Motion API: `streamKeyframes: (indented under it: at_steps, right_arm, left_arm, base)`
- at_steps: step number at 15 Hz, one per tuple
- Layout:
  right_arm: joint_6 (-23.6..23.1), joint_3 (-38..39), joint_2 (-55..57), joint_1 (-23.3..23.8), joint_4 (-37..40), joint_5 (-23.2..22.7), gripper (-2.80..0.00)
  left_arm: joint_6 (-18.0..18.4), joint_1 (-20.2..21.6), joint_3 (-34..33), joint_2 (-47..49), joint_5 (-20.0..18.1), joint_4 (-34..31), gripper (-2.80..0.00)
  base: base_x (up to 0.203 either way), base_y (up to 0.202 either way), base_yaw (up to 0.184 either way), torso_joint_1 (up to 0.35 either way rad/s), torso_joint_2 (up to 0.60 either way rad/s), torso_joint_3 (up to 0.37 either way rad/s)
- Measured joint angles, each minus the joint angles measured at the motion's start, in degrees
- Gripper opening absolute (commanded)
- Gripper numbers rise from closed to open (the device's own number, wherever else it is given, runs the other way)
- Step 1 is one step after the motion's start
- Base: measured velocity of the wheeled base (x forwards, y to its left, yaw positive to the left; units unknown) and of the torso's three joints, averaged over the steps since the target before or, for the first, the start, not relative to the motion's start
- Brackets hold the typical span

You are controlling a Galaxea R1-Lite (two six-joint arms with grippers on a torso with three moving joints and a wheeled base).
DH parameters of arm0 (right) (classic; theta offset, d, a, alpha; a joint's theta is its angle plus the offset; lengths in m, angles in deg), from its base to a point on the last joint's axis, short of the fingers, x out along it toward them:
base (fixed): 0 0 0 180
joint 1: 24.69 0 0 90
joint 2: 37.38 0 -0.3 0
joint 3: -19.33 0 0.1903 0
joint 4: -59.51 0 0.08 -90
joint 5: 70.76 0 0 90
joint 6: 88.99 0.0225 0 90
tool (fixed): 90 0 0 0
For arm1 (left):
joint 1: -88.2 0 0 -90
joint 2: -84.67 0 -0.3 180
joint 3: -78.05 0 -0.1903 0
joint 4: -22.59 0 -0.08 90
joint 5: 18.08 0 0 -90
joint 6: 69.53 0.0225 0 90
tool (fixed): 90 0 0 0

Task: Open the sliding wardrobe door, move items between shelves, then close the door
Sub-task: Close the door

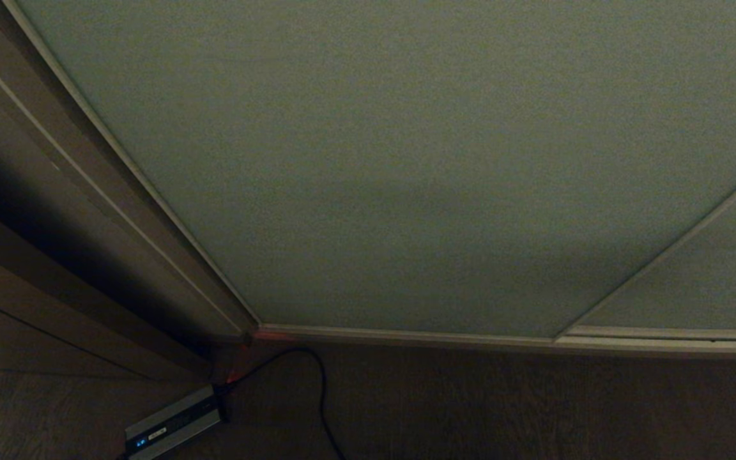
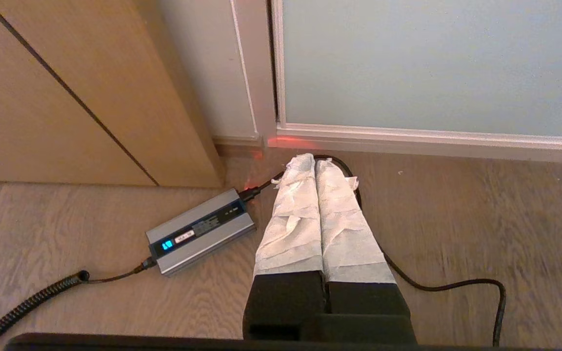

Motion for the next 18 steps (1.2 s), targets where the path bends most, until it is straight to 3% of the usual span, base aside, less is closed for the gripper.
streamKeyframes:
  at_steps: [5,8,11,14,18]
  right_arm:
    - [-0.97,14.88,-19.26,-24.62,-3.33,14.60,-2.80]
    - [-1.33,19.85,-31.96,-33.82,-1.04,17.46,-2.80]
    - [-1.53,22.15,-43.82,-39.58,7.40,17.73,-2.80]
    - [-3.07,25.33,-55.06,-41.51,12.43,17.53,-2.80]
    - [0.89,32.32,-61.94,-42.06,2.15,21.89,-2.80]
  left_arm:
    - [0.00,0.00,0.00,0.00,-0.01,0.00,-2.80]
    - [0.00,0.00,0.00,0.00,-0.01,0.00,-2.80]
    - [-0.01,0.00,0.00,0.00,-0.01,0.00,-2.80]
    - [0.02,0.00,0.00,0.00,-0.01,0.00,-2.80]
    - [0.00,0.00,0.00,0.00,0.02,0.00,-2.80]
  base:
    - [0.000,0.000,0.000,0.000,0.00,0.000]
    - [0.000,0.000,0.000,0.000,0.00,0.000]
    - [0.000,0.000,0.000,0.000,0.00,0.000]
    - [0.000,0.000,0.000,0.000,0.00,0.000]
    - [0.000,0.000,0.000,0.000,0.00,0.000]
